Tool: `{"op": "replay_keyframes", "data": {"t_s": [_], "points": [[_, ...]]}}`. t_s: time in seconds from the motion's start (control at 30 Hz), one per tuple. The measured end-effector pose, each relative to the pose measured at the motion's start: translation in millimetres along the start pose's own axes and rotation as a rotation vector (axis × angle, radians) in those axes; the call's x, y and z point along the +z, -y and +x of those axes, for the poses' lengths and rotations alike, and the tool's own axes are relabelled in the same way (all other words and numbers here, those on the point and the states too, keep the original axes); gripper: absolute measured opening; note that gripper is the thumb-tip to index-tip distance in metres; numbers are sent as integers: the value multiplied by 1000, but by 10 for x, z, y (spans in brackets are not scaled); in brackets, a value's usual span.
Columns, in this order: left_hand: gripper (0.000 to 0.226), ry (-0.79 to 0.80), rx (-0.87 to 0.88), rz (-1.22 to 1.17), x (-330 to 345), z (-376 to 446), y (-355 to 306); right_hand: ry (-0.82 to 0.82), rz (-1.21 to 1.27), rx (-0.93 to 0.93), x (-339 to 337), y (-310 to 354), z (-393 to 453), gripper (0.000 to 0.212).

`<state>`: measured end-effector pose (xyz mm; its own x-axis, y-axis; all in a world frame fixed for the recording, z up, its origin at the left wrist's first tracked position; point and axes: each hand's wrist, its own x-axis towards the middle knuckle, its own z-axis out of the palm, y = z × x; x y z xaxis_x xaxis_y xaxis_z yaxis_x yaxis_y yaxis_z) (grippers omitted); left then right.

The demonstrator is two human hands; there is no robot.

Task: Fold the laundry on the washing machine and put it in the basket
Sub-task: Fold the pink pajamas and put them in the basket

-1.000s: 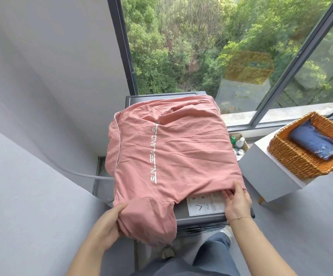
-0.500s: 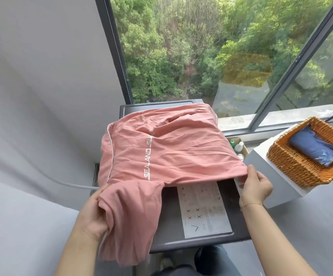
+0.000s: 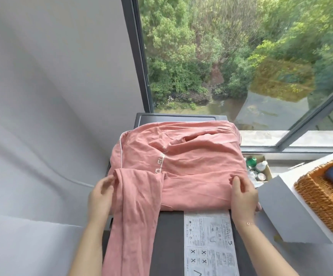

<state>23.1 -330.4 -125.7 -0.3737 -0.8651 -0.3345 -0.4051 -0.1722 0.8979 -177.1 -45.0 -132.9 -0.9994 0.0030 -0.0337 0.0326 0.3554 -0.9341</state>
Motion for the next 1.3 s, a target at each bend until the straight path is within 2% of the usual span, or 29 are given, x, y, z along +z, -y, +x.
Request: {"op": "replay_keyframes", "data": {"t_s": [0.07, 0.17, 0.23, 0.37, 0.47, 0.53, 0.67, 0.83, 0.9, 0.93, 1.0, 1.07, 1.1, 1.2, 1.3], "points": [[31, -89, -7, 173, -124, -73, 233, 147, -125, -223, 85, -60, -210, 17], [40, -5, -195, 31, -199, -139, 507, 380, -349, -504, 346, -252, -406, 29], [35, 76, -274, -44, -201, -136, 628, 418, -557, -571, 451, -419, -479, 42], [6, 123, -291, -103, -172, -82, 712, 432, -802, -576, 482, -500, -550, 50], [22, -19, -140, -20, -168, -39, 691, 436, -873, -557, 468, -488, -539, 51], [21, -123, -12, 45, -191, 10, 557, 417, -919, -545, 457, -503, -543, 51], [18, -83, 131, 26, -272, 156, 285, 425, -956, -531, 382, -532, -561, 51], [14, 25, -63, 448, -299, 302, 465, 421, -943, -543, 206, -593, -547, 52], [18, -8, -131, 620, -235, 255, 419, 424, -848, -582, 135, -611, -521, 50], [25, -75, -139, 666, -193, 193, 356, 424, -729, -579, 92, -598, -509, 46], [35, -265, -65, 664, -51, -17, 191, 374, -462, -463, -79, -519, -476, 34], [36, -355, 115, 606, 148, -246, 43, 223, -296, -345, -309, -432, -444, 29], [34, -314, 223, 597, 288, -353, -23, 152, -238, -271, -424, -412, -408, 28], [27, 11, 522, 647, 800, -591, -148, -13, -126, -16, -667, -496, -270, 31], [23, 290, 660, 753, 1335, -758, -261, -87, -62, 177, -794, -658, -117, 22]]}}
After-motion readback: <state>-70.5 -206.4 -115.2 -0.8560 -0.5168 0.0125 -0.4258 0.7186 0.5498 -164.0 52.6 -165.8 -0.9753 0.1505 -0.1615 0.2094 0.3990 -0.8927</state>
